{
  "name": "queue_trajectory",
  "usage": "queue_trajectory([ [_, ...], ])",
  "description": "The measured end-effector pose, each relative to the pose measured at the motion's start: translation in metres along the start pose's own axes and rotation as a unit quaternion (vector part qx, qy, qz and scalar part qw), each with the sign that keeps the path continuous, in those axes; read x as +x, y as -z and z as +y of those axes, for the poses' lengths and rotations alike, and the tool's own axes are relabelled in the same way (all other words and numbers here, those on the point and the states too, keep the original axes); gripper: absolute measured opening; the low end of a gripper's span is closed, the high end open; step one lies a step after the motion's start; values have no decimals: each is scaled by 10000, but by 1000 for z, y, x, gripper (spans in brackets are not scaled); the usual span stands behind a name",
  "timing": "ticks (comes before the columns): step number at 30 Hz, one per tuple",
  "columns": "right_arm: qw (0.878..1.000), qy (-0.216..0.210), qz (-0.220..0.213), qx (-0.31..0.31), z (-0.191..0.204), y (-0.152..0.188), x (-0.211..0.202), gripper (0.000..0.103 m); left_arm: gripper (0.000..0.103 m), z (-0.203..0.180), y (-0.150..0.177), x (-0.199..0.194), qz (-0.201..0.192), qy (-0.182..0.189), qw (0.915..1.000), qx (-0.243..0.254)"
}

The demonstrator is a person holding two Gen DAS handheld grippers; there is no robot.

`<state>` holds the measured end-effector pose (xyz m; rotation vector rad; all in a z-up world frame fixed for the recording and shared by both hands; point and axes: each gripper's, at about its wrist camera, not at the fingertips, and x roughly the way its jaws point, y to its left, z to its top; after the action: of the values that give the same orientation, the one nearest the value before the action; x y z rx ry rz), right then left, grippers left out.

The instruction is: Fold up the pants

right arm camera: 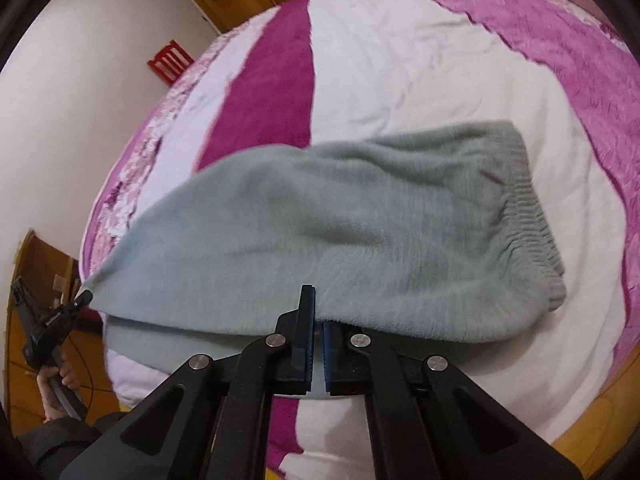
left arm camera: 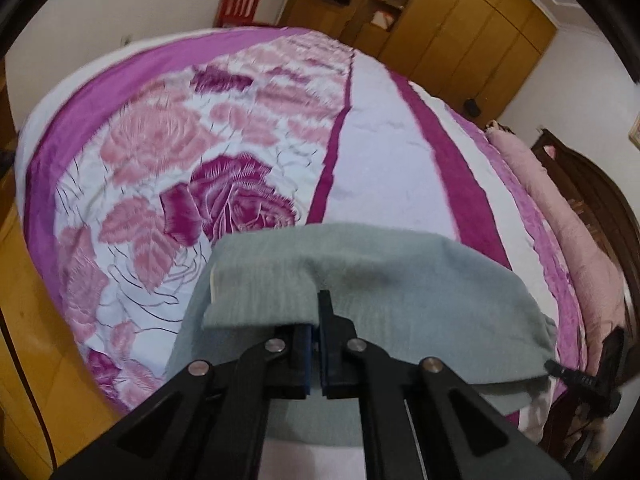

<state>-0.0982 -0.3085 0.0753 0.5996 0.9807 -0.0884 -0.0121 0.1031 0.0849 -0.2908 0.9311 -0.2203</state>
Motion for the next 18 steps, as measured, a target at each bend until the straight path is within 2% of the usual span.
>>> queue_trajectory([
  [3,10000,-34,-6,-65,0,4,-12,4,2,-3,3,-16,2,10,10000,91],
  [9,9996,74,187,-194,-1,22,-16,4,2,4,22,-29,285,37,9996,28],
  [14,9988,212,410,-136,-10,30,3,4,3,12,41,-14,559,-139,9983,15],
  [18,9966,491,602,-279,-12,34,22,4,3,19,51,3,765,-259,9967,-13],
])
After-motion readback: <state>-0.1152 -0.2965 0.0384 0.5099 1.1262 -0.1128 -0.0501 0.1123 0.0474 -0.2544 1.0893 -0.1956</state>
